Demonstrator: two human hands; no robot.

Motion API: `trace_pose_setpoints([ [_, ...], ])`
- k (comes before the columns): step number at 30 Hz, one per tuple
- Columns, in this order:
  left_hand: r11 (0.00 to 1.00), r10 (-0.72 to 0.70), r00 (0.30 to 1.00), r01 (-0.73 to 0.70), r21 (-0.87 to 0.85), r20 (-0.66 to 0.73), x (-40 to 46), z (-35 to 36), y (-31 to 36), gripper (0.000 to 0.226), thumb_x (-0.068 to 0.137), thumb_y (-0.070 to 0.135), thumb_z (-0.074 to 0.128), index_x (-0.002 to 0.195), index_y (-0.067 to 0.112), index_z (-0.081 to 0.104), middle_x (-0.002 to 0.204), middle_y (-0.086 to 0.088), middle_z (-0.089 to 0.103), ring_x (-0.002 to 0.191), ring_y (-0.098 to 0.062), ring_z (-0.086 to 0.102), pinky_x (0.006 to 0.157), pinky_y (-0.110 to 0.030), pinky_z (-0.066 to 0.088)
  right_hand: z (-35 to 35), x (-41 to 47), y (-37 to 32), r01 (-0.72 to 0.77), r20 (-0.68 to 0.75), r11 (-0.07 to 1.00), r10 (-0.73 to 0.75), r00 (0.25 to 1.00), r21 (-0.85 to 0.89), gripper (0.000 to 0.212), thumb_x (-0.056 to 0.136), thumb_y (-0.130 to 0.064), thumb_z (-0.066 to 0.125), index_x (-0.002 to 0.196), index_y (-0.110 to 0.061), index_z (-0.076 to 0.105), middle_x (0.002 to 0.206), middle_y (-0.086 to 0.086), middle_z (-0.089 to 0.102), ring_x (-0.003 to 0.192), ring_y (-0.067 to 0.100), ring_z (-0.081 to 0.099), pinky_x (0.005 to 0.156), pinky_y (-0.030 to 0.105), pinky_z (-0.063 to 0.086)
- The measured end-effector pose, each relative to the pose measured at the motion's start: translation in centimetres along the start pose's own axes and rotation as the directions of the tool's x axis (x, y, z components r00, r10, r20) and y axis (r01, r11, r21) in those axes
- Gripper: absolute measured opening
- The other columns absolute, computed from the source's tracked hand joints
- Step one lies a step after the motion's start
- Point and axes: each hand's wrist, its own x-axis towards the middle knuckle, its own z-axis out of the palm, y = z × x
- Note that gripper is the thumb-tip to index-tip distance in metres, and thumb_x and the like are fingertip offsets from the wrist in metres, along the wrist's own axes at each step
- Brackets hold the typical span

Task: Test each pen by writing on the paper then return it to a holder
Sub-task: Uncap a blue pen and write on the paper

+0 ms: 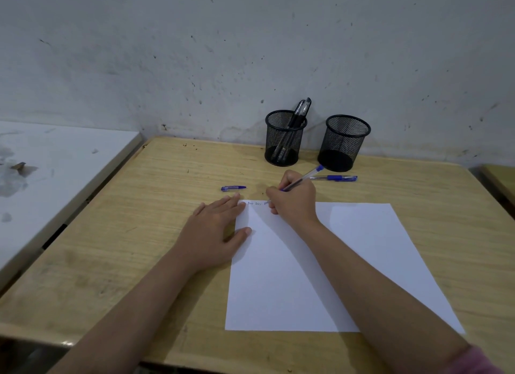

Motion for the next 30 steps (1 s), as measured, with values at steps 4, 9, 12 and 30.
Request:
trace_pose_setpoints([
  [4, 1.000, 0.000, 1.000, 0.000, -0.011, -0.001, 0.0, -0.1, 0.1, 0.076, 0.075, 0.066, 0.027, 0.140, 0.029, 0.037, 0.152, 0.012, 0.027, 0.140, -0.005, 0.021, 0.114, -0.045, 0.016, -0.1, 0.0, -0.1, -0.012, 0.003, 1.000, 0.012, 1.000, 0.005, 0.031, 0.074, 0.006, 0.061, 0.058, -0.010, 0.040, 0.051, 0.014, 0.049, 0.039, 0.019, 0.052, 0.038, 0.024, 0.047],
  [9, 1.000, 0.000, 1.000, 0.000, -0.007, 0.002, -0.1, -0.1, 0.1, 0.076, 0.075, 0.066, 0.026, 0.140, 0.028, 0.036, 0.152, 0.012, 0.026, 0.141, -0.006, 0.021, 0.114, -0.045, 0.016, 0.0, 0.0, -0.1, -0.023, -0.023, 1.000, 0.023, 0.999, 0.007, 0.032, 0.073, 0.008, 0.060, 0.057, -0.011, 0.038, 0.050, 0.012, 0.046, 0.039, 0.021, 0.050, 0.037, 0.023, 0.045],
  [12, 1.000, 0.003, 1.000, -0.003, 0.003, 0.006, 0.0, -0.1, 0.0, 0.076, 0.075, 0.066, 0.026, 0.140, 0.028, 0.036, 0.152, 0.012, 0.026, 0.140, -0.005, 0.020, 0.114, -0.045, 0.017, -0.1, 0.0, -0.1, -0.018, -0.039, 1.000, 0.018, 0.999, 0.009, 0.034, 0.072, 0.008, 0.059, 0.056, -0.012, 0.037, 0.049, 0.011, 0.044, 0.038, 0.020, 0.049, 0.038, 0.024, 0.044],
  [30, 1.000, 0.012, 0.970, -0.010, 0.009, -0.243, 1.7, -0.8, -0.1, 0.045, 0.078, 0.040, 0.052, 0.118, 0.020, 0.061, 0.123, -0.001, 0.063, 0.110, -0.023, 0.056, 0.090, -0.032, 0.042, -0.7, 0.5, -0.4, -0.117, -0.064, 0.951, 0.141, 0.988, 0.286, 0.026, 0.080, -0.003, 0.068, 0.066, -0.011, 0.048, 0.054, 0.004, 0.061, 0.052, 0.016, 0.062, 0.057, 0.031, 0.055],
])
